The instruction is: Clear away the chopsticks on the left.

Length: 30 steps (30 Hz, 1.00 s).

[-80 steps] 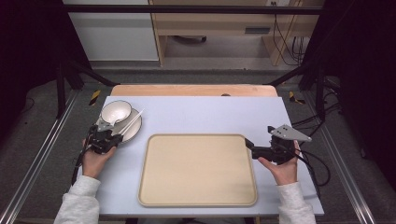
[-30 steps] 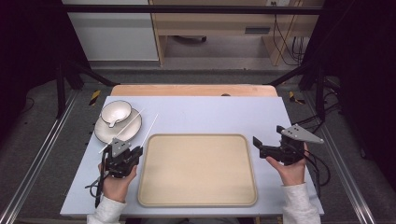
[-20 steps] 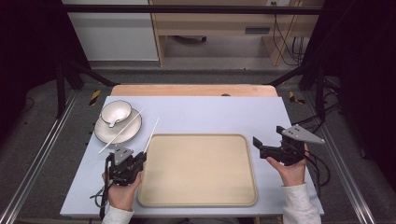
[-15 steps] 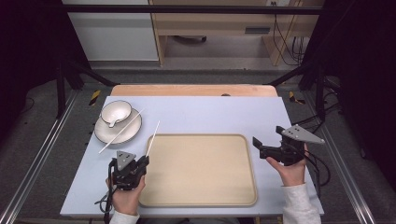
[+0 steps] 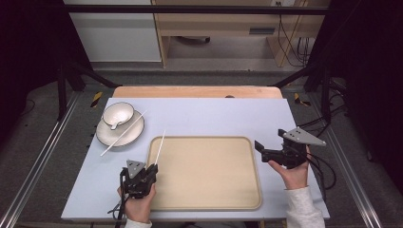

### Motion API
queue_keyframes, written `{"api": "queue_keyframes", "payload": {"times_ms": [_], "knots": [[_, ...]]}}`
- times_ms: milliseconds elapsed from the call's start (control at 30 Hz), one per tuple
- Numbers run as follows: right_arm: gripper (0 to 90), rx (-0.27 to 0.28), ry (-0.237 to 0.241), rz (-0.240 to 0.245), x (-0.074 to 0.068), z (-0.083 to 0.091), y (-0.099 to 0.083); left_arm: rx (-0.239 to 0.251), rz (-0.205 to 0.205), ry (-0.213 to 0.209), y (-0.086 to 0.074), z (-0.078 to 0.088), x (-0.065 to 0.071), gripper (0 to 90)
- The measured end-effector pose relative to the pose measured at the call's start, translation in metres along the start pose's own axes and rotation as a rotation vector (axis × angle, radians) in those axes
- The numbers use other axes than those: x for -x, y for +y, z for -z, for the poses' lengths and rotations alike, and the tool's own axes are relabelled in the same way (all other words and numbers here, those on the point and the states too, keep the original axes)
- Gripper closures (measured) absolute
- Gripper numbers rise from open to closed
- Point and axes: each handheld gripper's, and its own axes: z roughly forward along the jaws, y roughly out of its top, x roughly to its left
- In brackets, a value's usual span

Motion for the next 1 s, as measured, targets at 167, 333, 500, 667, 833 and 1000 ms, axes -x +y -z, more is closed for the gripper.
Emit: {"api": "queue_keyframes", "payload": {"times_ms": [167,333,500,667,833,1000], "knots": [[3.5,-0.004,-0.002,0.008,0.0,-0.001,0.0,-0.023,0.006,0.015,-0.004,-0.007,0.002,84.5],[3.5,-0.013,-0.003,0.009,-0.001,-0.002,-0.001,-0.045,0.002,0.034,-0.009,-0.012,0.003,84.5],[3.5,-0.018,-0.002,0.008,-0.001,-0.003,-0.001,-0.063,0.004,0.045,-0.013,-0.016,0.003,84.4],[3.5,-0.022,-0.002,0.015,-0.001,-0.004,-0.002,-0.077,0.003,0.057,-0.015,-0.018,0.004,84.1],[3.5,-0.022,-0.003,0.014,-0.002,-0.005,-0.002,-0.074,0.0,0.066,-0.015,-0.018,0.004,84.0],[3.5,-0.029,-0.002,0.019,-0.002,-0.007,-0.003,-0.075,-0.007,0.064,-0.016,-0.018,0.004,83.1]]}}
